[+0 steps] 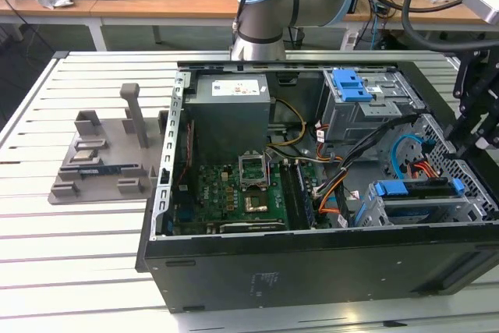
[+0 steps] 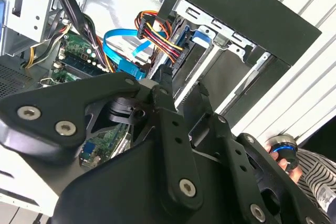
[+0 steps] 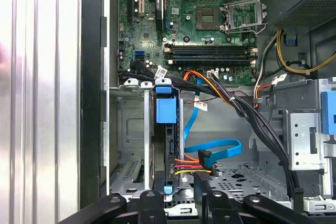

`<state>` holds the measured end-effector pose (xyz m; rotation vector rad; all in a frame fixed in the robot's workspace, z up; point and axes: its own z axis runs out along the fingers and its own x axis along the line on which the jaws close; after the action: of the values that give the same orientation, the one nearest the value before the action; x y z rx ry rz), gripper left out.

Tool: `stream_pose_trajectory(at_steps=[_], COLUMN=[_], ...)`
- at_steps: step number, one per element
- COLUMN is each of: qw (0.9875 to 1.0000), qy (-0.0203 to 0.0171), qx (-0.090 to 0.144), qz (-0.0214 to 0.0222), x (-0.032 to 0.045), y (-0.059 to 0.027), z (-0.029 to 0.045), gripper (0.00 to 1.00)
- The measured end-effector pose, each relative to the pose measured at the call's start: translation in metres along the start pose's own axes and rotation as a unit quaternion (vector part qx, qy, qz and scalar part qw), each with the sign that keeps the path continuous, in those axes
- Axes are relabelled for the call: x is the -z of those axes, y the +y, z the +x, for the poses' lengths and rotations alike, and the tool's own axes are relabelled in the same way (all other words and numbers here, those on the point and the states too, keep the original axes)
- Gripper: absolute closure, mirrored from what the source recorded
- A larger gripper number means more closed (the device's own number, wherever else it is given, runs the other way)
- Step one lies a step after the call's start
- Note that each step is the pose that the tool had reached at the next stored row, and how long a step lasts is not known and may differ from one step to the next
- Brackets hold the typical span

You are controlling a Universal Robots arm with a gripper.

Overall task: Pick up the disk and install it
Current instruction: 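Insert the second disk wire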

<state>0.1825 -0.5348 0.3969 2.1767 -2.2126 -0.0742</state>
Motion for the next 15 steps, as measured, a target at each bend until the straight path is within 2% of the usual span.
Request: stream_pose_trajectory(at_steps=[6, 9, 15], qw=[1.0000, 1.0000, 1.0000], qy=[0.0002, -0.0002, -0.0001], qx=[0.000, 0.000, 0.000], qz=[0.0001, 0.0000, 0.0000], x=[0.0003, -0.0006, -0.0016], y=[0.0013, 0.0112, 0.0233], z=[-0.0002, -0.0014, -0.0061], gripper=[0.64, 0.64, 0.64])
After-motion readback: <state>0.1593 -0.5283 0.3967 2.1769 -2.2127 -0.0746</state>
